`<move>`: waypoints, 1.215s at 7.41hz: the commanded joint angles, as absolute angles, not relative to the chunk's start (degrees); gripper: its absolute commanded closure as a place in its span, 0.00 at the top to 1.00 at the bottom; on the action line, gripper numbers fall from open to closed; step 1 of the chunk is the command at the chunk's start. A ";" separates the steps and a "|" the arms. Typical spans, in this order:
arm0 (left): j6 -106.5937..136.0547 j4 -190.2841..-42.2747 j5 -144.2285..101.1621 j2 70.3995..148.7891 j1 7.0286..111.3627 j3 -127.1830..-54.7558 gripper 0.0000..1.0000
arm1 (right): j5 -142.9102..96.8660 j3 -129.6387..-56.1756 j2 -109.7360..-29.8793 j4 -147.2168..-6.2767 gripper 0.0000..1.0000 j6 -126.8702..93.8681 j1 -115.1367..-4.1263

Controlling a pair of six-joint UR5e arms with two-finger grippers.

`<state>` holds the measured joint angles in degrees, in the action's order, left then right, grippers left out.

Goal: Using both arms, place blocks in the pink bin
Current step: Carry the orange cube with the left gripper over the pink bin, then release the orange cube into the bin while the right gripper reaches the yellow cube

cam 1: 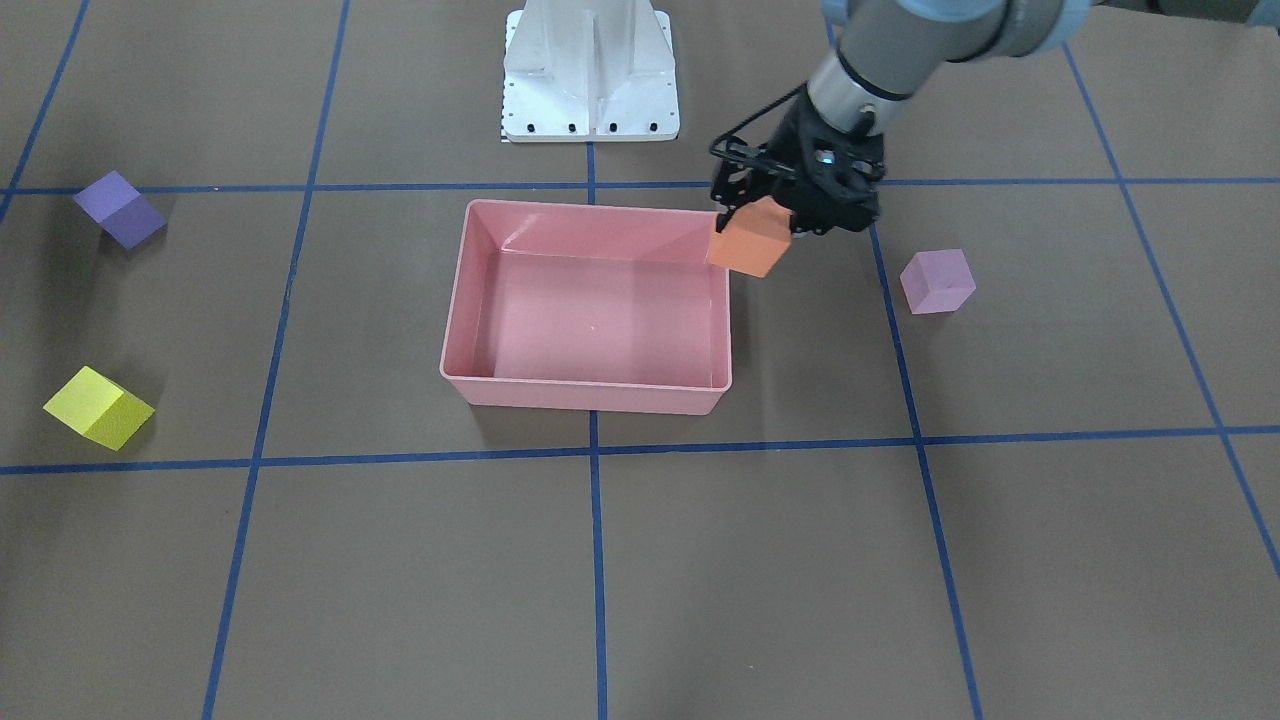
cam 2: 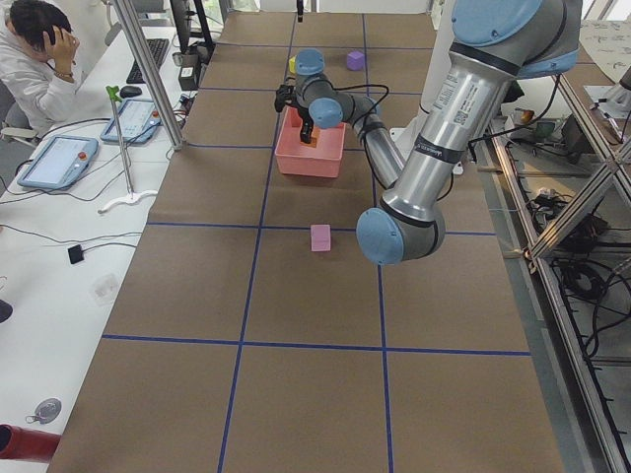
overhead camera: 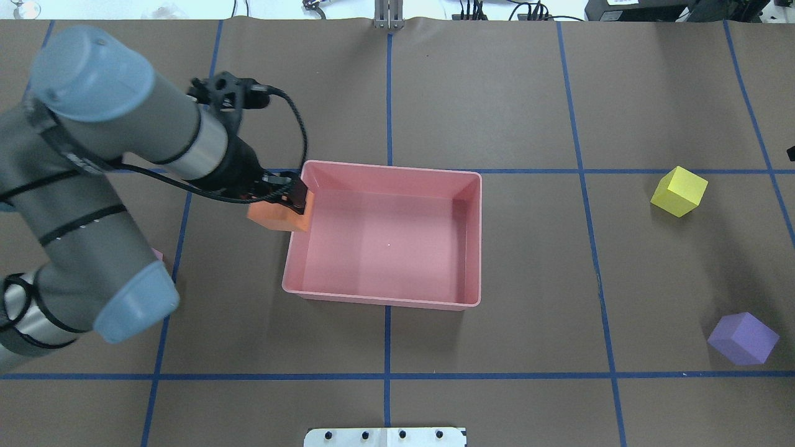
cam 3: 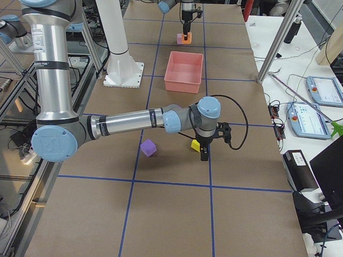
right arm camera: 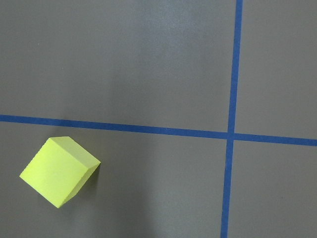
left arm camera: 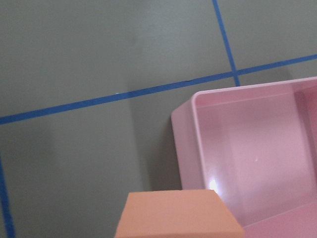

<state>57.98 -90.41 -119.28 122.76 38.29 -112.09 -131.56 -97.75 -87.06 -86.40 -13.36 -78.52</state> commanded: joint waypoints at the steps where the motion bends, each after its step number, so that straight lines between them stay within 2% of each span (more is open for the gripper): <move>1: 63.77 -83.76 -109.89 133.64 29.47 -105.69 0.25 | -130.96 -96.86 -85.00 -85.17 1.00 -13.97 -74.72; 2: 63.98 -83.85 -109.52 135.77 28.75 -102.69 0.60 | -130.61 -95.46 -84.12 -84.99 1.00 -14.06 -73.75; 3: 64.33 -83.67 -109.34 135.79 28.22 -102.74 1.00 | -129.56 -95.01 -82.63 -84.99 1.00 -13.89 -71.65; 5: 66.71 -83.67 -107.33 135.53 28.03 -103.79 1.00 | -126.74 -94.23 -82.53 -78.37 1.00 -12.14 -69.44; 6: 59.75 -81.67 -108.10 133.79 30.21 -108.15 1.00 | -126.91 -93.17 -82.70 -75.27 1.00 -11.95 -69.43; 7: 51.59 -76.52 -110.02 129.51 32.93 -113.59 1.00 | -127.09 -93.69 -82.62 -74.71 0.99 -12.65 -69.09; 9: 34.03 -76.02 -118.68 118.70 44.93 -116.80 1.00 | -126.83 -94.22 -83.32 -67.99 0.93 -11.96 -68.03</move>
<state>45.59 -76.80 -113.12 125.14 37.58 -114.69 -126.98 -94.28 -82.86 -72.90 -12.29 -68.50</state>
